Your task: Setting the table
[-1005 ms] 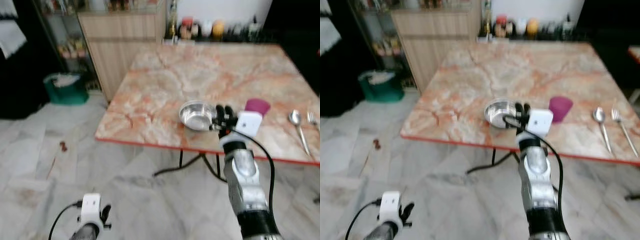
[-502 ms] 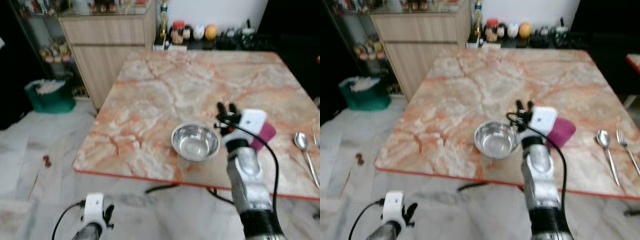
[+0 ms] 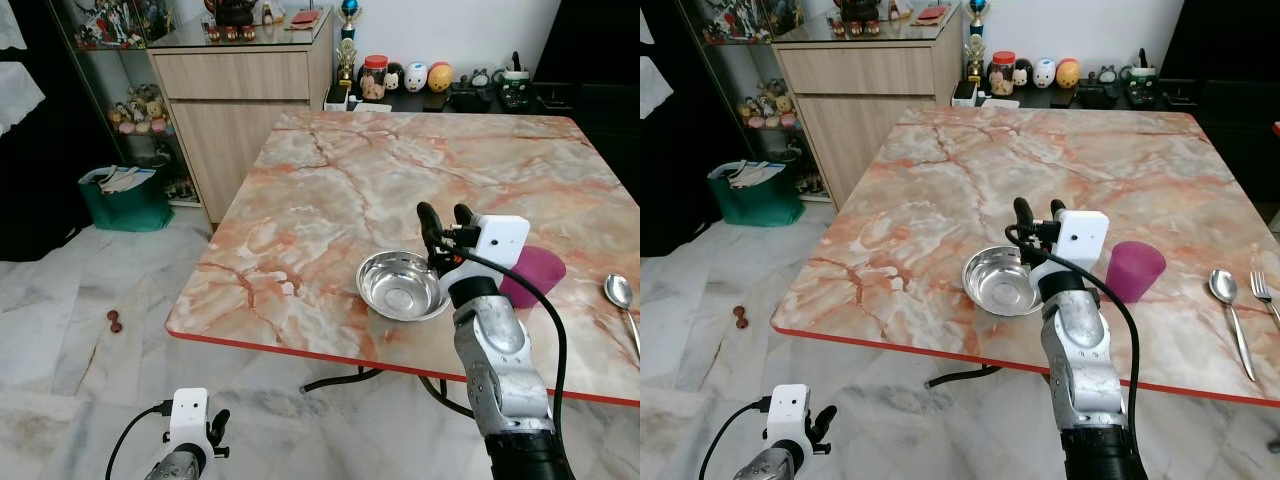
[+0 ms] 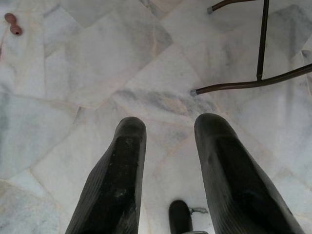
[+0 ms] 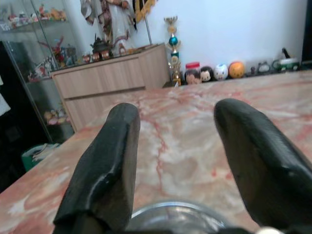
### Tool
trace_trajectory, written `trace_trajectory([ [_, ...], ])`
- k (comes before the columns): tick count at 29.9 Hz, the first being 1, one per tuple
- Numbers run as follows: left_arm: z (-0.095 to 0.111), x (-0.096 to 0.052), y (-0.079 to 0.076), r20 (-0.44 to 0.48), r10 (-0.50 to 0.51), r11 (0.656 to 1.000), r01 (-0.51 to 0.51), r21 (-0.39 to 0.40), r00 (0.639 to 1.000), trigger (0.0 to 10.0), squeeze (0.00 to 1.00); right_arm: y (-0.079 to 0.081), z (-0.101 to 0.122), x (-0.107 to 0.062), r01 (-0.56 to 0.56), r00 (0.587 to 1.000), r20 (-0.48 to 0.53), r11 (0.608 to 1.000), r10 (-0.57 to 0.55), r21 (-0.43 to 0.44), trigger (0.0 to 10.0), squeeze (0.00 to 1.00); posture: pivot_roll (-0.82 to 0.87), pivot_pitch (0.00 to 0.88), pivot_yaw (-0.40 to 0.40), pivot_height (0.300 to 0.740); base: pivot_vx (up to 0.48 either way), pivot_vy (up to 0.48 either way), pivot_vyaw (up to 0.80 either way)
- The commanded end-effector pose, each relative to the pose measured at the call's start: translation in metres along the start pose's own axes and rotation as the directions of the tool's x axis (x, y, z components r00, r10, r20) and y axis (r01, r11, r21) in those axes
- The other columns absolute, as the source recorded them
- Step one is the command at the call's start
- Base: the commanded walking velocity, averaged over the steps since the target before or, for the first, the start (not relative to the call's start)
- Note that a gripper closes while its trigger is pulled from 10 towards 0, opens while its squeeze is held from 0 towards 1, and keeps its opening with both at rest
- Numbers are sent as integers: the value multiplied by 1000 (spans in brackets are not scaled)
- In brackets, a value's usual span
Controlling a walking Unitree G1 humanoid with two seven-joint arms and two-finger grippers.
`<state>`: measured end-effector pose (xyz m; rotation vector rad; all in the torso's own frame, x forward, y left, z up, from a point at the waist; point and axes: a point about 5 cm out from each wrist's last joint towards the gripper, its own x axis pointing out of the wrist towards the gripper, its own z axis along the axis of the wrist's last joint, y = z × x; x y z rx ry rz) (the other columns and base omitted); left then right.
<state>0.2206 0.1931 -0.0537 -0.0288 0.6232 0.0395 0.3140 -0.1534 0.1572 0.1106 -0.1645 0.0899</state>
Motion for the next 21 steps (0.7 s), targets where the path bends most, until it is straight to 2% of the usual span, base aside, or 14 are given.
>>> trace_trajectory([
  [1,-8,-3,3,-34,12,1000,-11,7,999,10000,0,2,1,-4,7,1000,-10,1000,-7,27,10000,1000,-127,0,63,740,0,0,0],
  [8,-13,-5,3,-54,2,1000,-1,21,999,10000,0,-5,-8,-18,43,995,-88,999,-41,12,10000,1000,-123,0,59,740,0,0,0],
  [9,-14,-5,2,-59,2,1000,0,24,998,10000,0,-8,-9,-18,59,992,-109,998,-60,-14,10000,1000,-126,0,62,740,0,0,0],
  [12,-12,-4,2,-59,0,1000,2,30,998,10000,0,-9,-8,-16,74,990,-118,997,-75,-9,10000,1000,-128,0,64,740,0,0,0],
  [14,-10,-3,4,-53,17,1000,-16,18,998,10000,0,-18,-9,-15,126,978,-159,991,-132,-42,10000,1000,-139,0,55,740,0,0,0],
  [20,-11,-3,5,-60,26,1000,-25,16,998,10000,0,-23,-21,-16,155,957,-247,988,-155,-19,10000,996,-129,0,52,740,0,0,0],
  [21,-10,-3,6,-57,26,999,-25,19,998,10000,0,-23,-21,-14,156,953,-261,988,-153,-10,10000,0,-127,0,53,740,0,0,0],
])
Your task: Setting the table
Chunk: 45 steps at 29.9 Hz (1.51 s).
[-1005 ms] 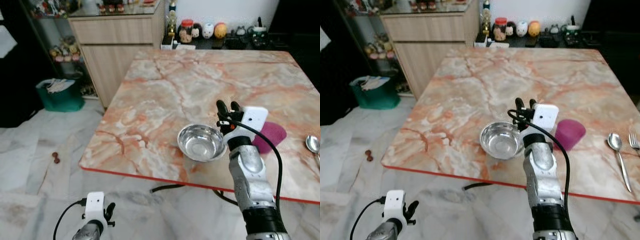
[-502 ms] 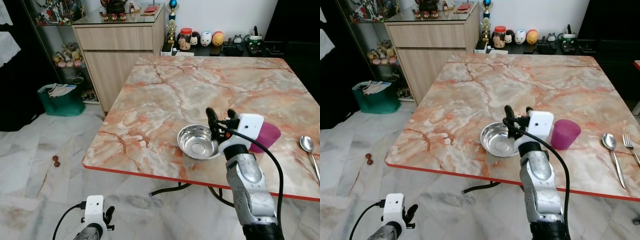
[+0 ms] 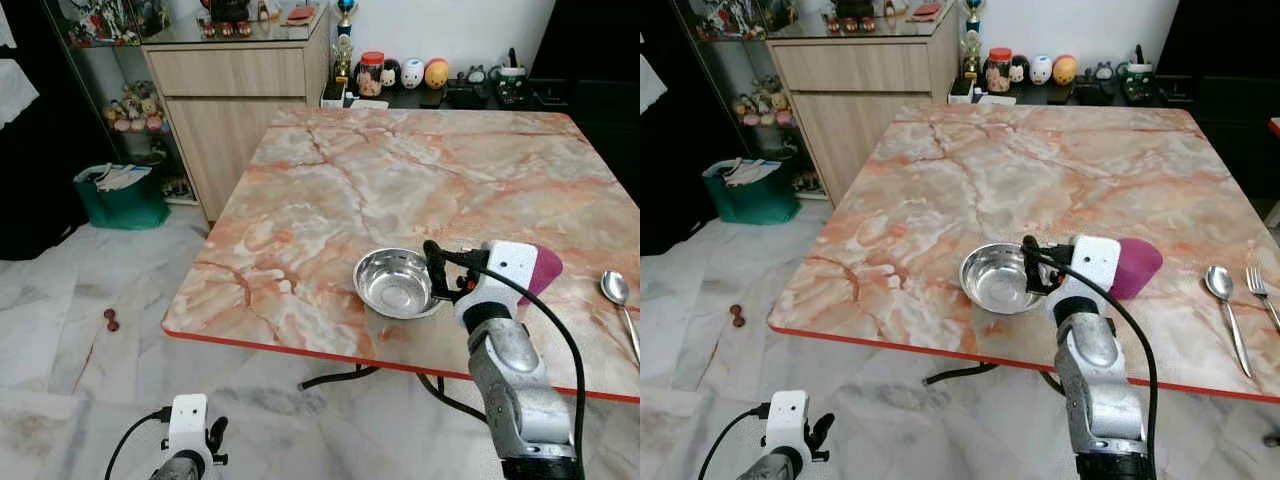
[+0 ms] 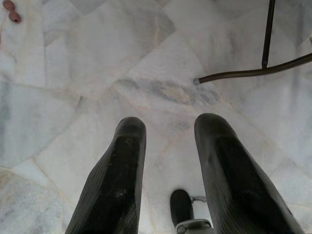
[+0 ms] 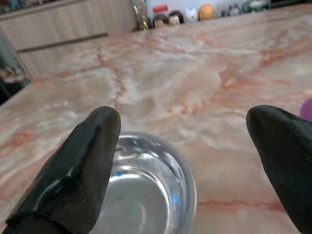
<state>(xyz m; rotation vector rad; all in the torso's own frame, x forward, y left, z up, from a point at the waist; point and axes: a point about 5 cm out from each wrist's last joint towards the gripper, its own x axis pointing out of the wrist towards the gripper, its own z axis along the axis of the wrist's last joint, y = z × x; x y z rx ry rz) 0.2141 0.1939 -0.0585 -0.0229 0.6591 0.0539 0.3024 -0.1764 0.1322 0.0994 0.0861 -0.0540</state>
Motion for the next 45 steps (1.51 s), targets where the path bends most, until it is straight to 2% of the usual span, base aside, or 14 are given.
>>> trace_trajectory([
  [1,-2,-1,5,-20,11,1000,-10,18,1000,10000,0,2,0,4,-1,1000,-29,1000,2,24,10000,0,-127,0,53,740,0,0,0],
  [7,-5,-2,9,-26,12,999,-11,43,1000,10000,0,2,-6,6,25,995,-100,995,-15,98,10000,0,-129,0,55,740,0,0,0],
  [10,-8,-4,11,-36,19,999,-17,43,999,10000,0,0,-15,4,29,991,-133,995,-16,99,10000,0,-124,0,56,740,0,0,0],
  [12,-10,-5,11,-44,16,999,-13,52,999,10000,0,-1,-22,2,43,985,-172,990,-20,134,10000,0,-123,0,60,740,0,0,0],
  [15,-12,-5,10,-48,6,998,-3,60,999,10000,0,-7,-29,2,58,979,-200,993,-36,107,10000,0,-122,0,62,740,0,0,0],
  [16,-10,-5,10,-43,5,998,-2,62,999,10000,0,-9,-29,4,74,976,-211,989,-45,131,10000,0,-120,0,67,740,0,0,0],
  [23,1,-1,13,-11,16,998,-16,62,1000,10000,0,-12,-19,14,97,979,-194,986,-69,138,10000,0,-122,0,70,740,0,0,0],
  [30,0,-2,15,-13,20,997,-19,75,1000,10000,0,-6,-25,19,82,973,-230,980,-39,183,10000,0,-103,0,72,740,0,0,0],
  [38,1,-2,18,-6,23,996,-22,84,1000,10000,0,-1,-32,21,39,962,-274,980,16,194,10000,0,-99,0,72,740,0,0,0],
  [45,-2,-2,10,-18,14,997,-12,81,1000,10000,0,1,-32,25,16,960,-278,981,40,196,10000,0,-99,0,69,740,0,0,0],
])
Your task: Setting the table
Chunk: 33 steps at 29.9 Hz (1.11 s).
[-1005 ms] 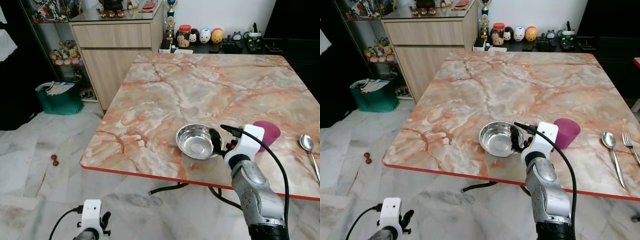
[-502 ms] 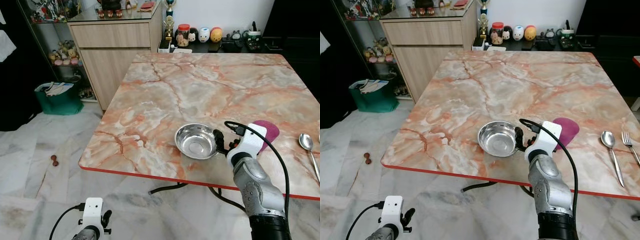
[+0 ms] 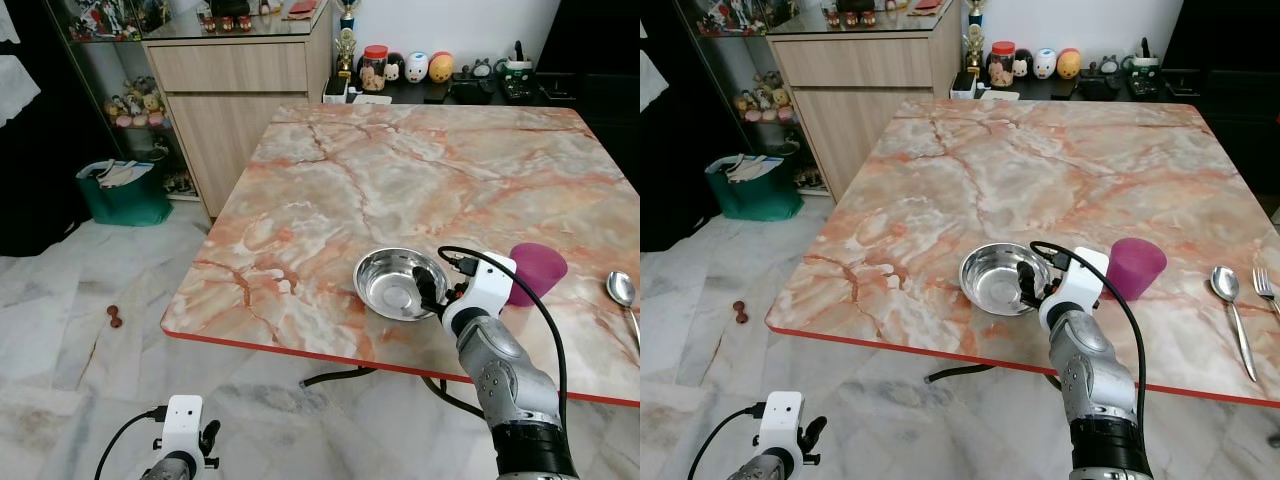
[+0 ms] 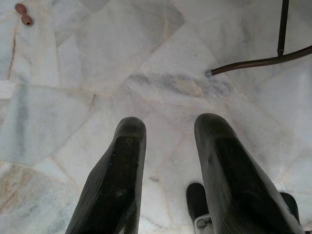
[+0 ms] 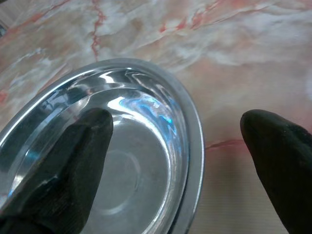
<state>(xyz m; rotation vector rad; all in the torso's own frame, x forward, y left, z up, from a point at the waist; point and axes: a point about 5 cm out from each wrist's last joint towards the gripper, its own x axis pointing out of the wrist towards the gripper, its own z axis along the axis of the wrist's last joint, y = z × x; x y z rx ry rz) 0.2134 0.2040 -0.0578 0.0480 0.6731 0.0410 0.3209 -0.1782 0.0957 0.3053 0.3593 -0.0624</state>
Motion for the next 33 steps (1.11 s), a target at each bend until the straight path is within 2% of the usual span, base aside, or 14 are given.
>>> trace_trajectory([
  [1,-3,-1,-1,-7,0,1000,0,11,1000,10000,0,6,2,3,-23,1000,-14,1000,23,-5,10000,0,-99,0,69,740,0,0,0],
  [5,-2,-1,-2,-4,-1,1000,2,10,1000,10000,0,5,0,3,-20,1000,-23,1000,19,-11,10000,0,-99,0,67,740,0,0,0],
  [6,-2,-1,-1,-6,-2,1000,2,11,1000,10000,0,4,-1,3,-9,1000,-27,1000,9,-10,549,0,-99,0,67,740,0,0,0],
  [7,-3,-1,-1,-7,-1,1000,1,11,1000,10000,0,3,-2,3,-8,1000,-29,1000,8,-9,0,0,-98,0,67,740,0,0,0],
  [33,-4,-1,-2,-16,-7,1000,7,12,1000,10000,0,7,-1,4,-14,1000,-25,1000,14,-5,0,0,-97,0,63,740,0,0,0],
])
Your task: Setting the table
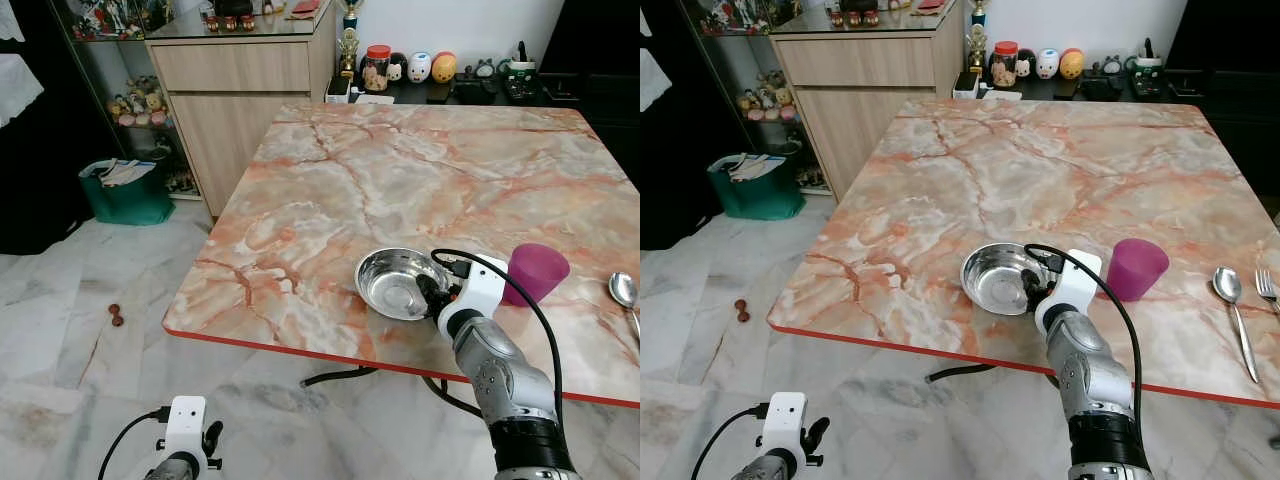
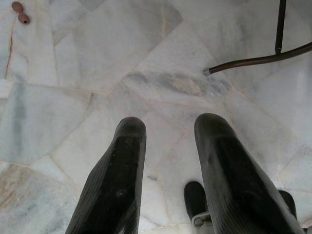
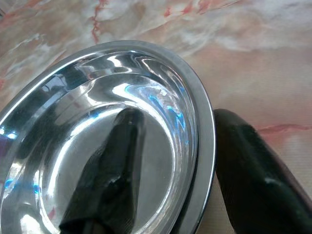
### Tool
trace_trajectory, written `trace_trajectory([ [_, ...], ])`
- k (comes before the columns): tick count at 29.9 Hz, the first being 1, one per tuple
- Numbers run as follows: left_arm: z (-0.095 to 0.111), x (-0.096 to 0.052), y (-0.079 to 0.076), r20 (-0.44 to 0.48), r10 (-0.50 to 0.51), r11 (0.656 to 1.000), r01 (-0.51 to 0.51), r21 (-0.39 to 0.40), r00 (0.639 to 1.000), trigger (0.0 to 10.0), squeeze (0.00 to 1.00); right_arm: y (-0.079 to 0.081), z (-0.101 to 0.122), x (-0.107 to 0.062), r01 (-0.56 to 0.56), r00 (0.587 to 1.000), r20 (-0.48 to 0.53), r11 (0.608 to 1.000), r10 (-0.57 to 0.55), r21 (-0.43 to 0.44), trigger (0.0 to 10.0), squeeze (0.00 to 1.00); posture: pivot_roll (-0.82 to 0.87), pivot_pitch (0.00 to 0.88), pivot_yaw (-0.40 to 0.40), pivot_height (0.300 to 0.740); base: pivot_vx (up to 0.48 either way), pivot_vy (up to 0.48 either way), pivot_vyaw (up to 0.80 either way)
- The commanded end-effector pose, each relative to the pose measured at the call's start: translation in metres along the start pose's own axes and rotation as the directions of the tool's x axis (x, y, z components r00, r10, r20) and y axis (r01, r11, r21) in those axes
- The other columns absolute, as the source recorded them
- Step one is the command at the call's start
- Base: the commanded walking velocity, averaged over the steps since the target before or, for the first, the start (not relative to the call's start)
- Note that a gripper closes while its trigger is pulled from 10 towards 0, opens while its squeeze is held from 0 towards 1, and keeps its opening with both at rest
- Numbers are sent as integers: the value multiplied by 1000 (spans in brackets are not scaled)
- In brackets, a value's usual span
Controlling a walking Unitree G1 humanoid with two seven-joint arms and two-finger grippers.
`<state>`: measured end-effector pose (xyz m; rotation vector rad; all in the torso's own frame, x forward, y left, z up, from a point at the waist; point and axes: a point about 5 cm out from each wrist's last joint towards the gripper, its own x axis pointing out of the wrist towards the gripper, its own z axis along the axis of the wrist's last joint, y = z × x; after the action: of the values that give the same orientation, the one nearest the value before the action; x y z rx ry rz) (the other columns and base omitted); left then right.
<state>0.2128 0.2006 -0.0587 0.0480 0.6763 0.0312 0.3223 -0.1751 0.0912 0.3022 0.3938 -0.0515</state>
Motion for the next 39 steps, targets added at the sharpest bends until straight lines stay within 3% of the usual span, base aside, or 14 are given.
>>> trace_trajectory([
  [1,-3,-1,2,-13,2,1000,-2,8,1000,10000,0,5,4,1,-9,1000,11,1000,9,0,0,0,-97,0,63,740,0,0,0],
  [25,-6,-2,1,-22,4,1000,-3,12,1000,10000,0,17,10,-1,-63,994,89,998,62,10,0,0,-106,0,69,740,0,0,0],
  [27,-5,-2,2,-20,6,1000,-6,12,1000,10000,0,20,14,-2,-84,989,118,996,86,-23,10000,0,-105,0,70,740,0,0,0],
  [31,-5,-2,2,-17,14,1000,-14,18,1000,10000,0,28,25,-5,-129,970,200,990,137,-49,10000,0,-105,0,72,740,0,0,0],
  [33,-5,-2,2,-15,14,1000,-14,13,1000,10000,0,35,39,-10,-148,936,307,984,173,-101,10000,0,-105,0,72,740,0,0,0],
  [39,-6,-3,3,-14,21,1000,-21,7,1000,10000,0,44,59,-19,-161,869,438,969,229,-187,10000,0,-107,0,74,740,0,0,0],
])
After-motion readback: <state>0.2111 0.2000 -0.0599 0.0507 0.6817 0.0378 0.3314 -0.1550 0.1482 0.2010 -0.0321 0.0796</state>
